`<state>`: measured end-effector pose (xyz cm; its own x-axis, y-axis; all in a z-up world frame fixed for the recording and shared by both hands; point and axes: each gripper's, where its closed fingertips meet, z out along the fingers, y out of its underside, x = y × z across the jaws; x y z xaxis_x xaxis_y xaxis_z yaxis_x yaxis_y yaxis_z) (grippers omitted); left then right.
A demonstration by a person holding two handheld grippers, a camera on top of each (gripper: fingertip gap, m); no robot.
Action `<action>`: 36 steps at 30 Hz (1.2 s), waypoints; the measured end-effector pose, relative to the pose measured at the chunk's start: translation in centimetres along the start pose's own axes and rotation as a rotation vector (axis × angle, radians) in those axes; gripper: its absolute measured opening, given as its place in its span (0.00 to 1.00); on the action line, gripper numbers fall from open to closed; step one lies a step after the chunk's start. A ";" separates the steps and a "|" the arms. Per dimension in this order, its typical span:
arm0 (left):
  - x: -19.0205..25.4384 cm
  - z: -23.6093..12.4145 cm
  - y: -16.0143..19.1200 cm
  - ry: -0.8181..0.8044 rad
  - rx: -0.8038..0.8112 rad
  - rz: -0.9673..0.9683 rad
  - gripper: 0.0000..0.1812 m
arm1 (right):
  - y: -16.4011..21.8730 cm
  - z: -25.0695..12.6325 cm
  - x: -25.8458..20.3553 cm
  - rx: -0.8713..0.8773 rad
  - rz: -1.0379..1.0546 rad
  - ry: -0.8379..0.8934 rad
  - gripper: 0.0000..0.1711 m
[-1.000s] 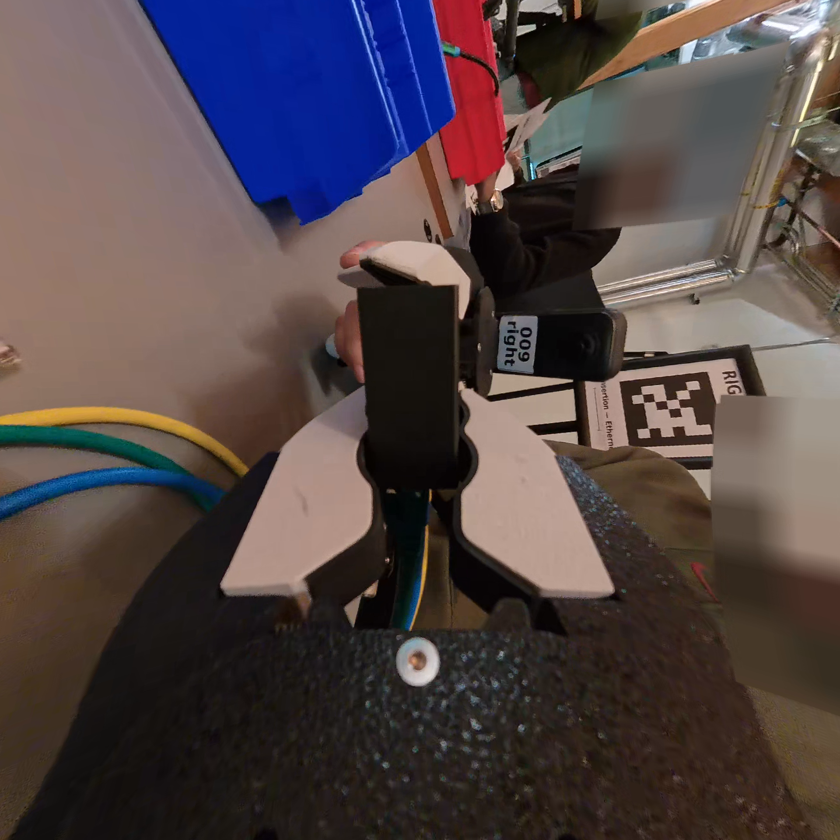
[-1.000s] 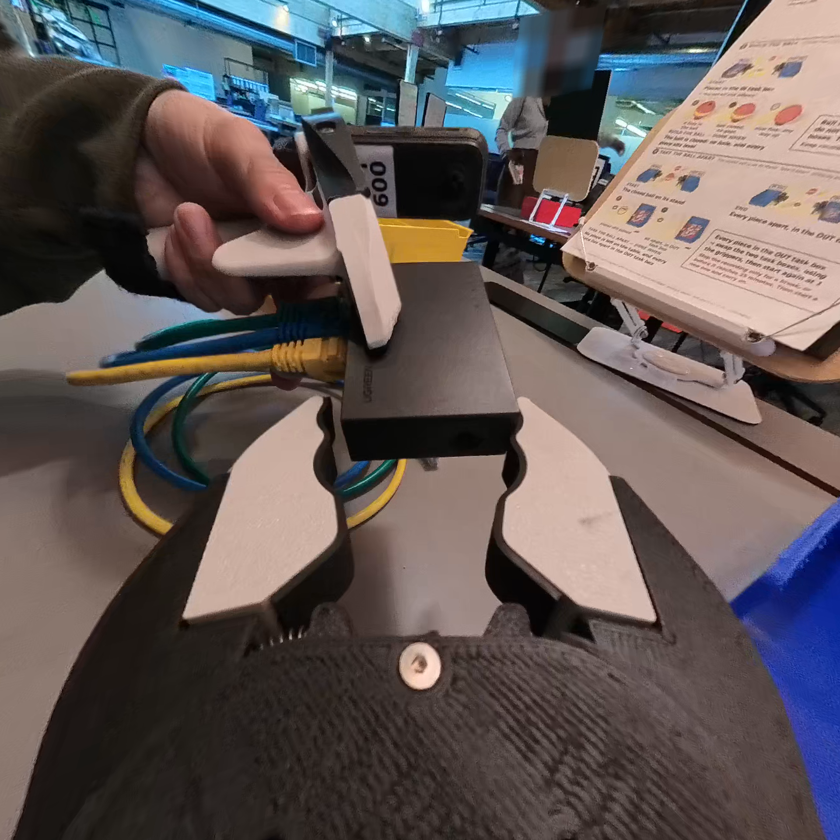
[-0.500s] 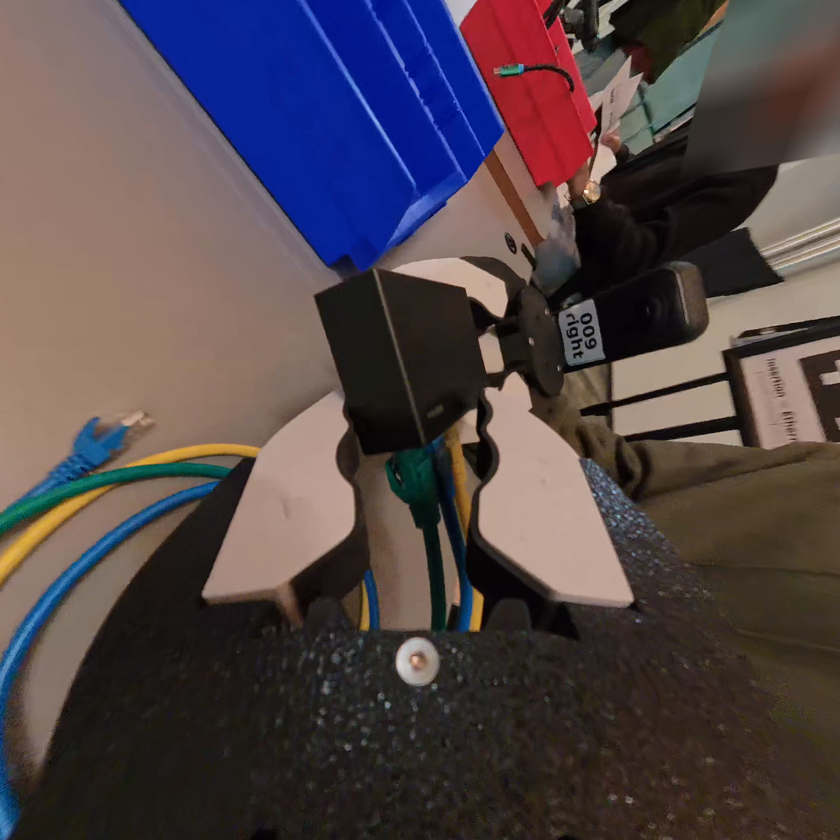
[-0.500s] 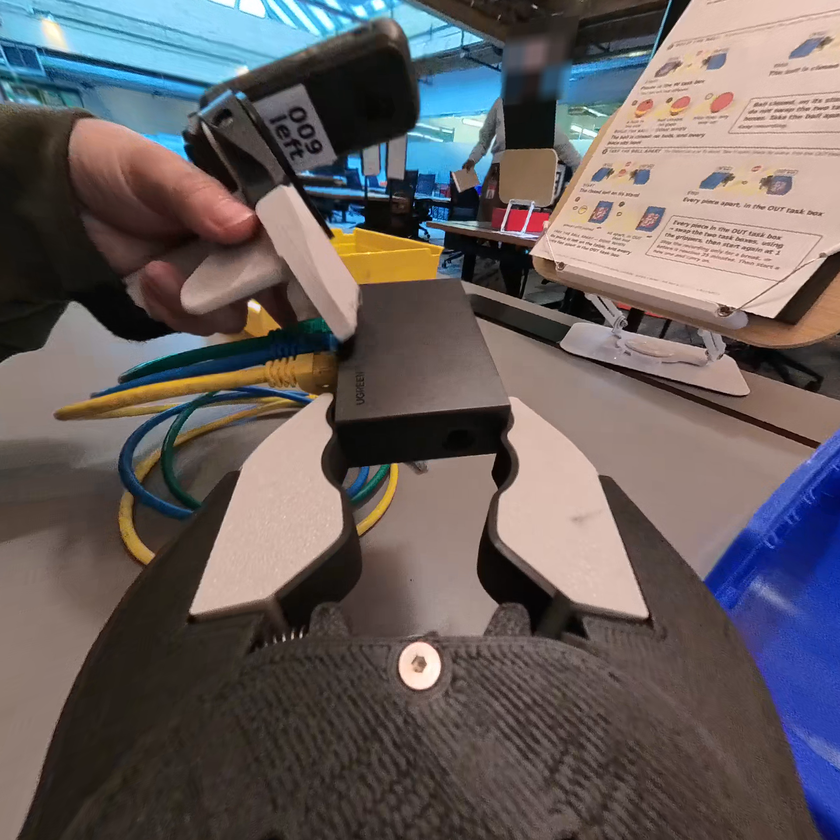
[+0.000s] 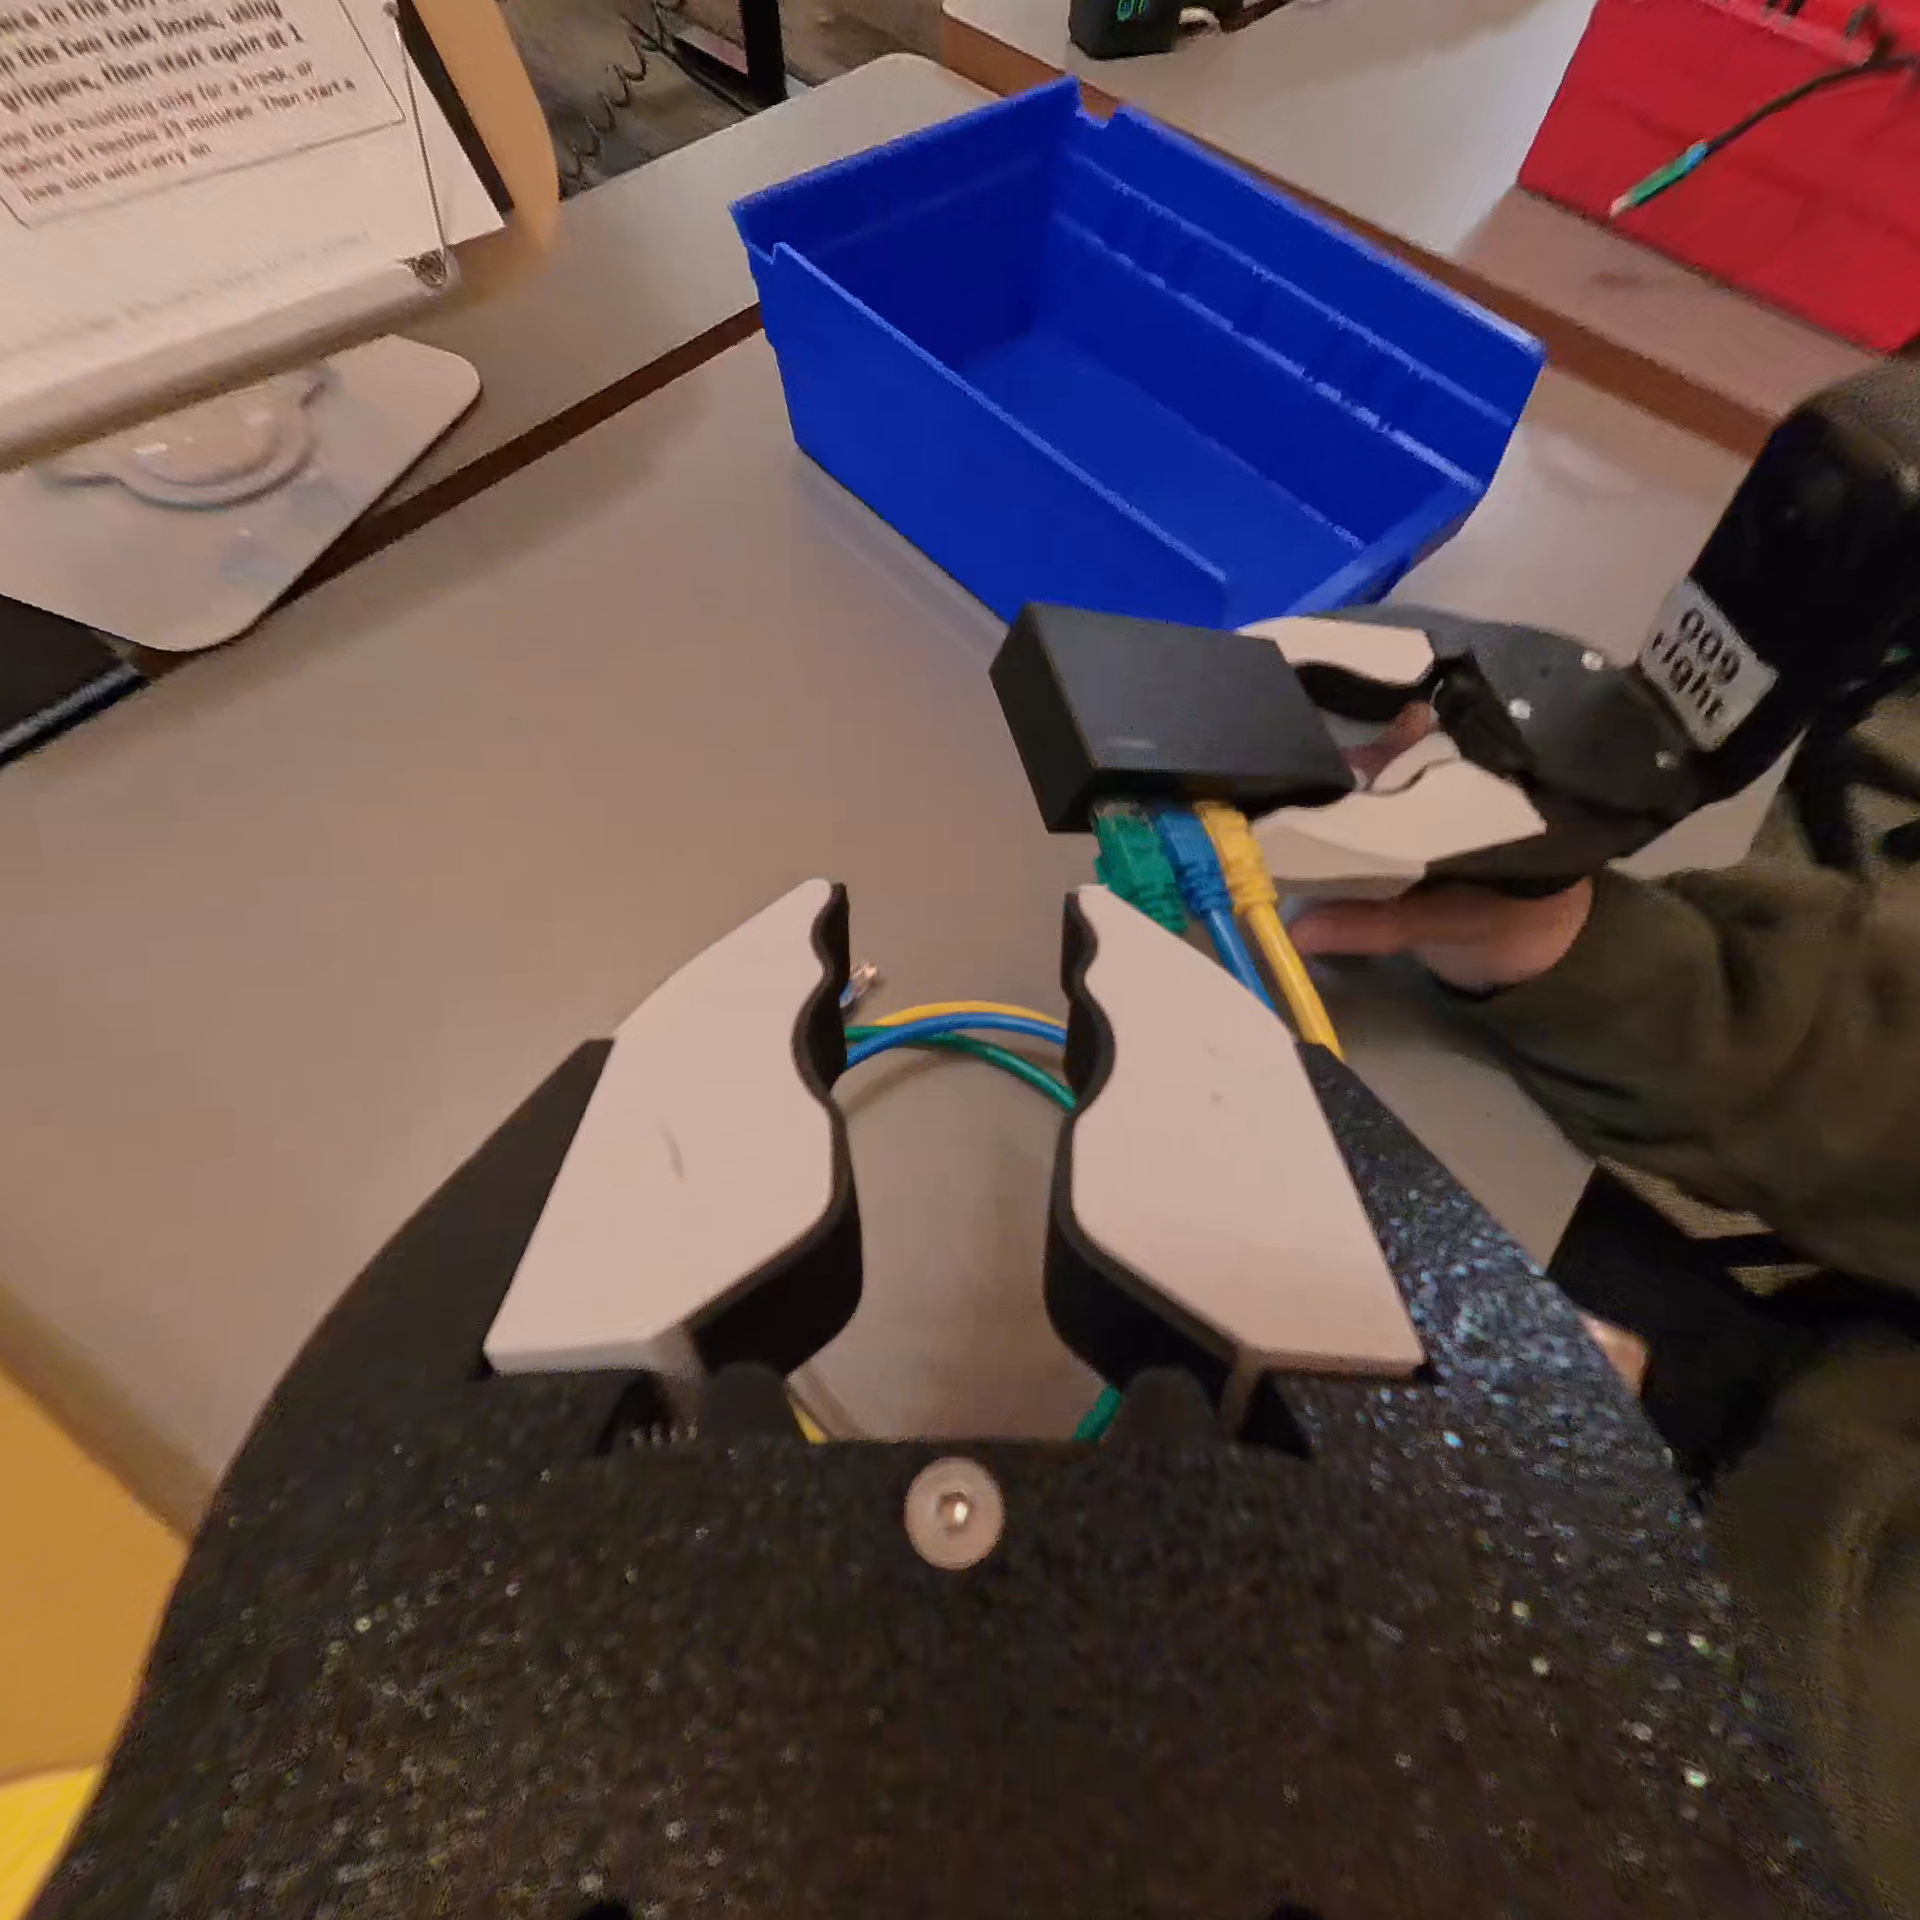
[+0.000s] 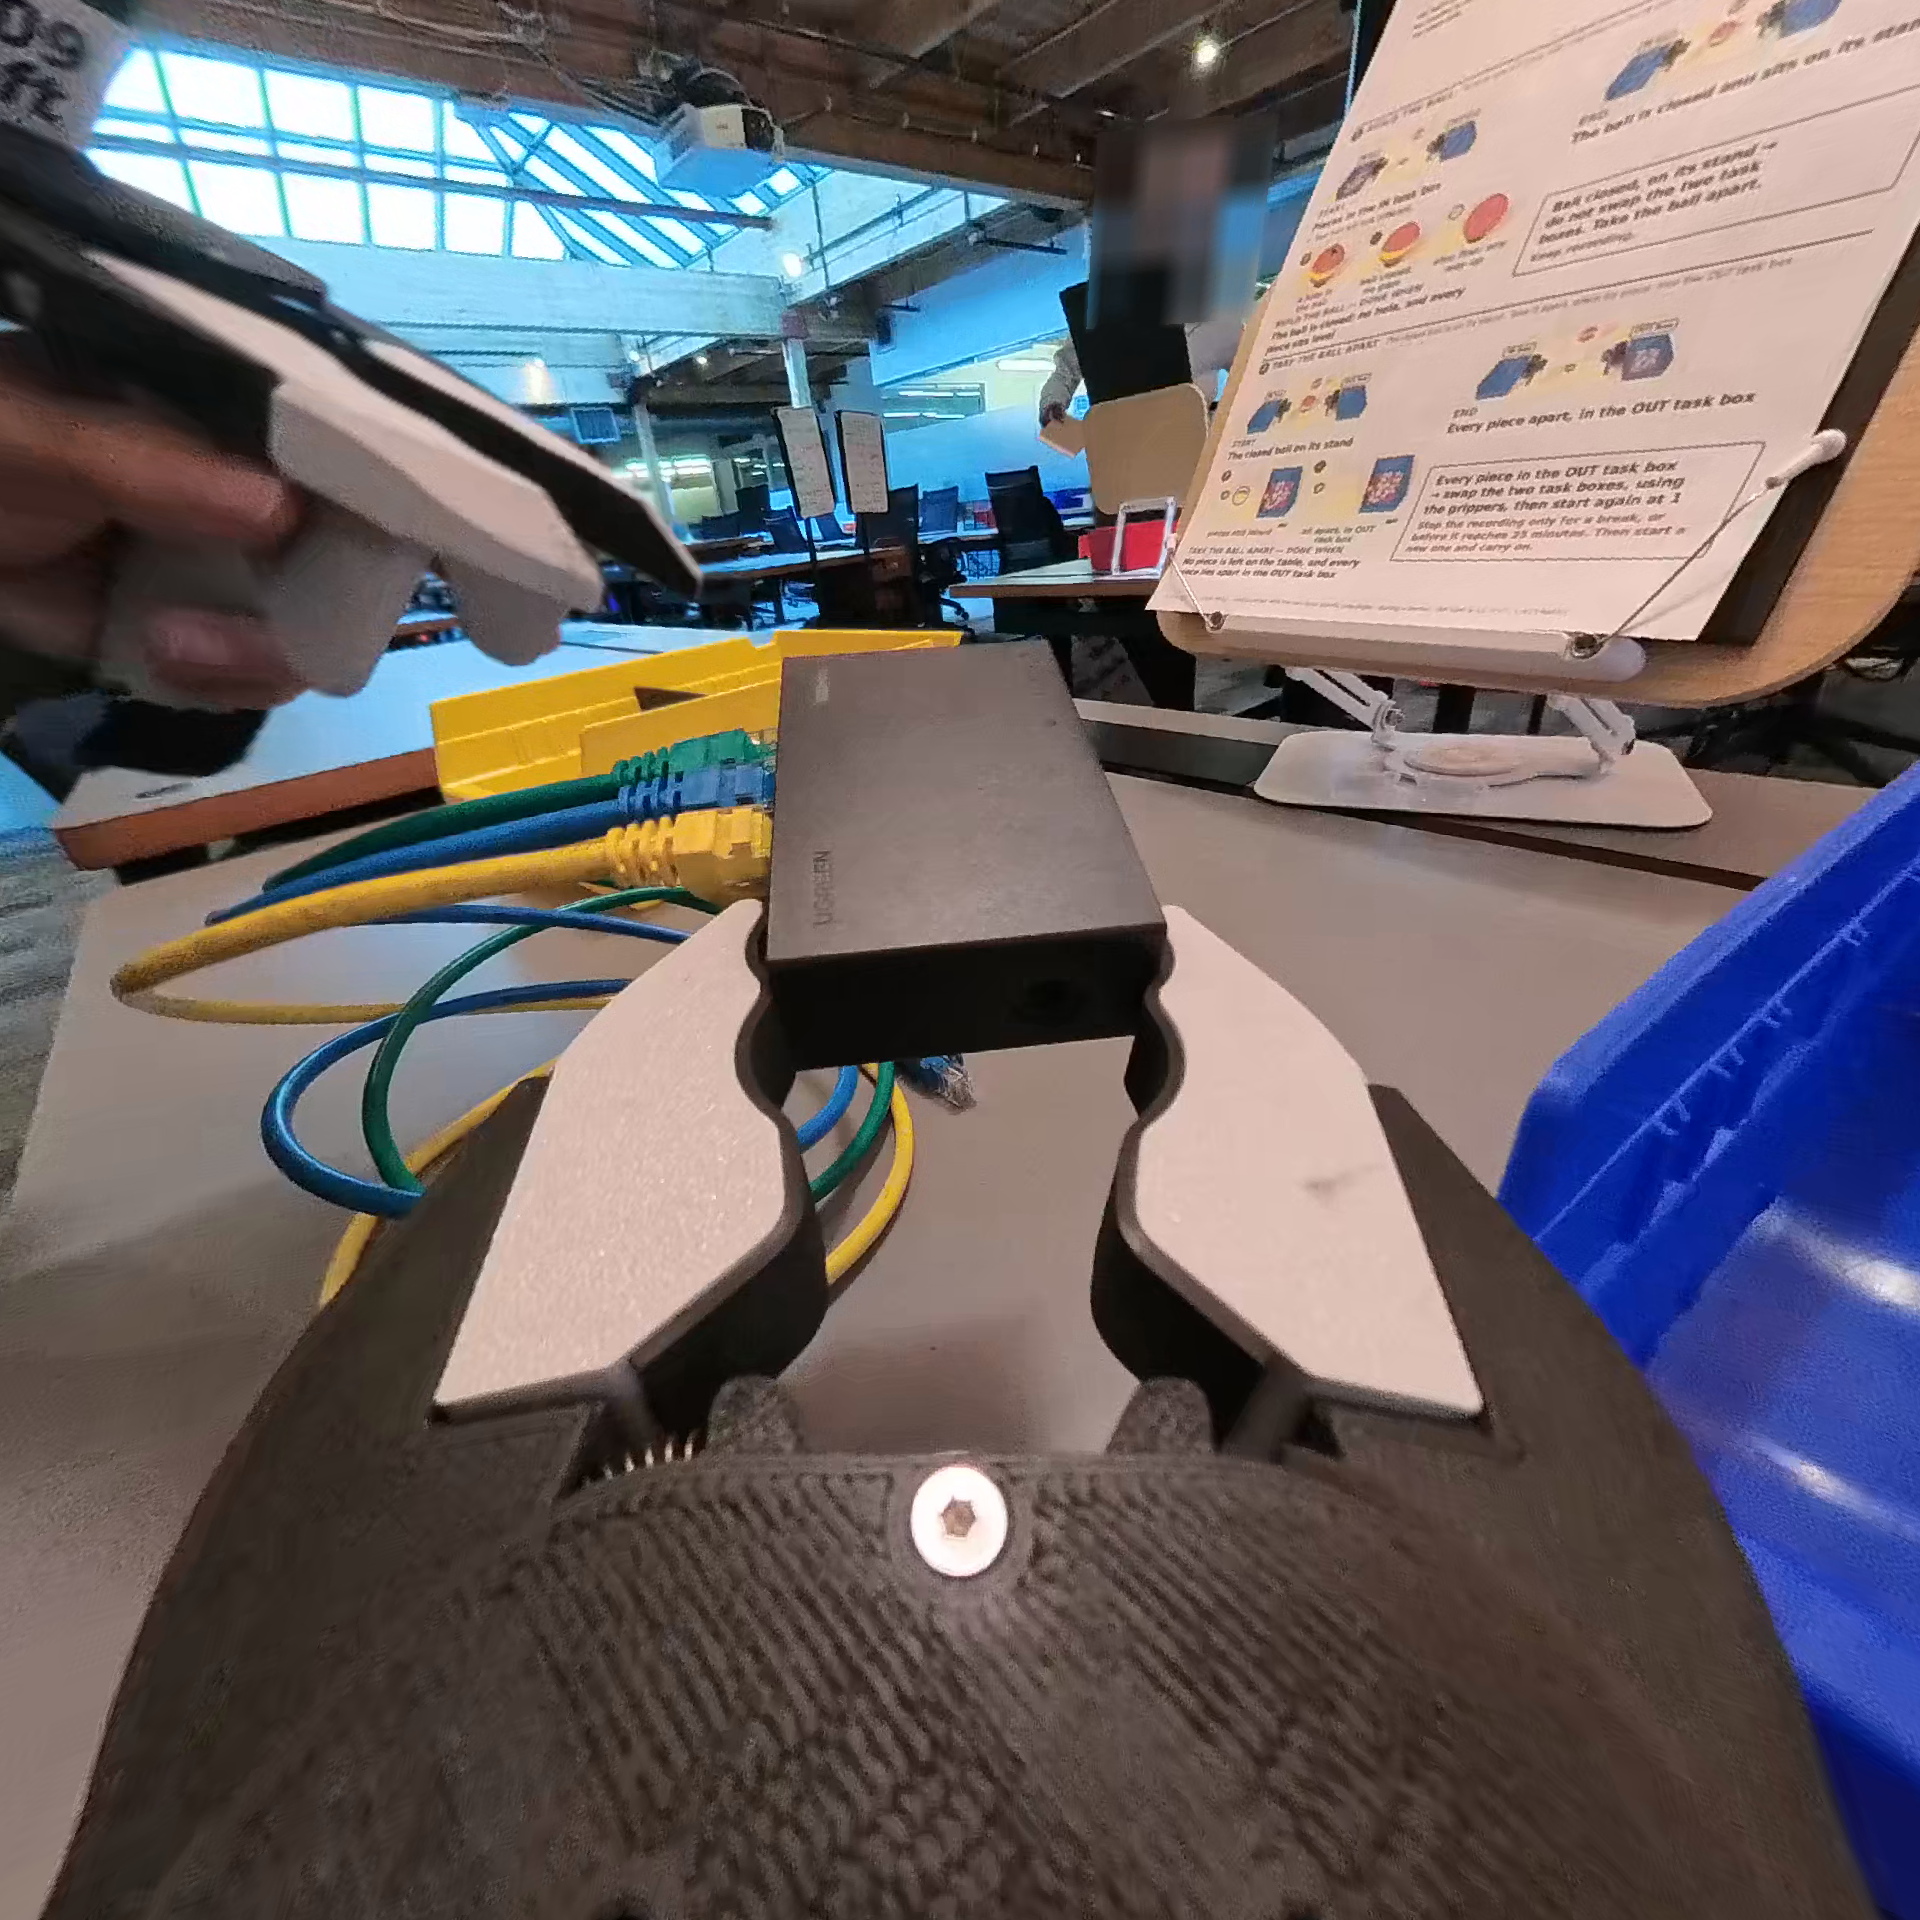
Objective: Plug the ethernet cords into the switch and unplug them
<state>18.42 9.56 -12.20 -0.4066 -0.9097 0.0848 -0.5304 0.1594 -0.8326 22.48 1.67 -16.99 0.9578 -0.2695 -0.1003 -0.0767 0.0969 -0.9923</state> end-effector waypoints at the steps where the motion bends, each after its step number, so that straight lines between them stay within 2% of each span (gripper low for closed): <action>1: 0.3 -0.3 0.2 -0.019 -0.003 0.030 0.20 | 0.0 0.0 0.1 -0.001 0.006 0.003 0.38; 5: 1.9 -0.5 0.9 -0.057 0.009 0.097 0.17 | 0.1 0.1 0.2 -0.006 0.019 0.017 0.38; 10: 3.3 0.4 2.0 -0.042 0.010 0.058 0.14 | 0.5 0.3 0.3 -0.036 0.020 0.056 0.38; 14: 3.7 1.5 3.3 -0.079 -0.033 0.099 0.13 | 0.7 0.4 0.5 -0.054 0.019 0.089 0.38; 16: 3.7 1.7 3.4 -0.114 -0.024 0.123 0.08 | 0.7 0.4 0.3 -0.049 0.014 0.078 0.38; 20: 3.1 2.4 4.0 -0.185 -0.062 0.164 0.06 | 0.8 0.5 0.5 -0.055 0.004 0.096 0.38; 28: 3.5 2.6 2.9 -0.231 0.063 0.207 0.03 | 0.3 0.1 0.7 -0.016 0.064 0.065 0.38; 31: 3.2 2.1 2.1 -0.312 0.125 0.279 0.02 | 0.3 0.1 -0.2 -0.014 0.048 0.010 0.36; 34: 2.6 2.3 2.8 -0.325 0.044 0.336 0.02 | 0.4 0.2 -0.4 -0.026 0.009 0.018 0.36; 36: 2.7 2.2 2.8 -0.293 0.059 0.349 0.02 | 0.3 0.2 -0.5 -0.026 -0.011 0.011 0.36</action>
<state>17.48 6.74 -15.50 -0.3213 -0.8769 -0.3575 -0.3523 0.4612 -0.8144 22.02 1.99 -17.27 0.9554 -0.2812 -0.0902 -0.0735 0.0693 -0.9949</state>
